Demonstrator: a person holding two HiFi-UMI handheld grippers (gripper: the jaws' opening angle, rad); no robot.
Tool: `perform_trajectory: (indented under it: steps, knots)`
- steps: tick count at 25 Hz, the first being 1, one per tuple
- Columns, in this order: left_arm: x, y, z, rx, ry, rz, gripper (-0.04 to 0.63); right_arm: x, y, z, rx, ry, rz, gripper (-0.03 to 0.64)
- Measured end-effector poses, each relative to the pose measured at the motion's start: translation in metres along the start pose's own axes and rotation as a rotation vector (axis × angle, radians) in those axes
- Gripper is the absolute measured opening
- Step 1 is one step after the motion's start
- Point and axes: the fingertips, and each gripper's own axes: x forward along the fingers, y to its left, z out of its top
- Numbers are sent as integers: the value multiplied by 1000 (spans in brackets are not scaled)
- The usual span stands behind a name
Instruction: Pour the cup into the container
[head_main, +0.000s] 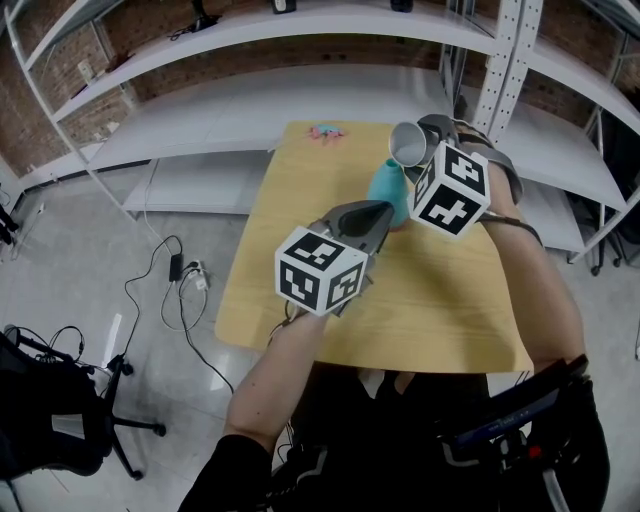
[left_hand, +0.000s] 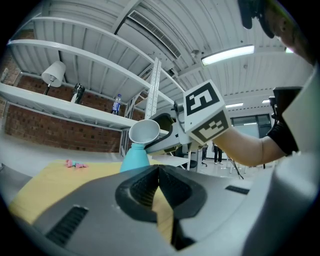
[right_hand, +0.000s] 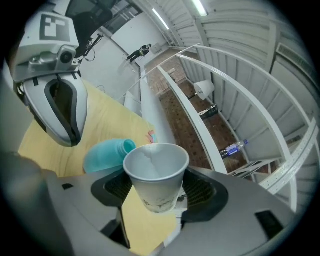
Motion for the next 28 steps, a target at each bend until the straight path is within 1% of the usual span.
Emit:
perform_trajectory:
  steps: [5, 10, 14, 21, 25, 28]
  knots:
    - [0, 0, 0, -3, 1, -1, -2, 2, 2, -12, 159, -51, 59, 316]
    - [4, -2, 2, 0, 4, -4, -2, 3, 2, -30, 408, -128, 152, 316]
    - [9, -7, -2, 4, 17, -14, -2, 7, 4, -53, 562, -154, 207, 316]
    - [19, -18, -3, 10, 34, -30, -2, 8, 8, -96, 745, -161, 243, 316]
    - [24, -21, -4, 1, 40, -38, -2, 11, 15, -116, 852, -173, 271, 316]
    - [27, -24, -6, -4, 43, -37, -2, 15, 20, -136, 895, -153, 246, 316]
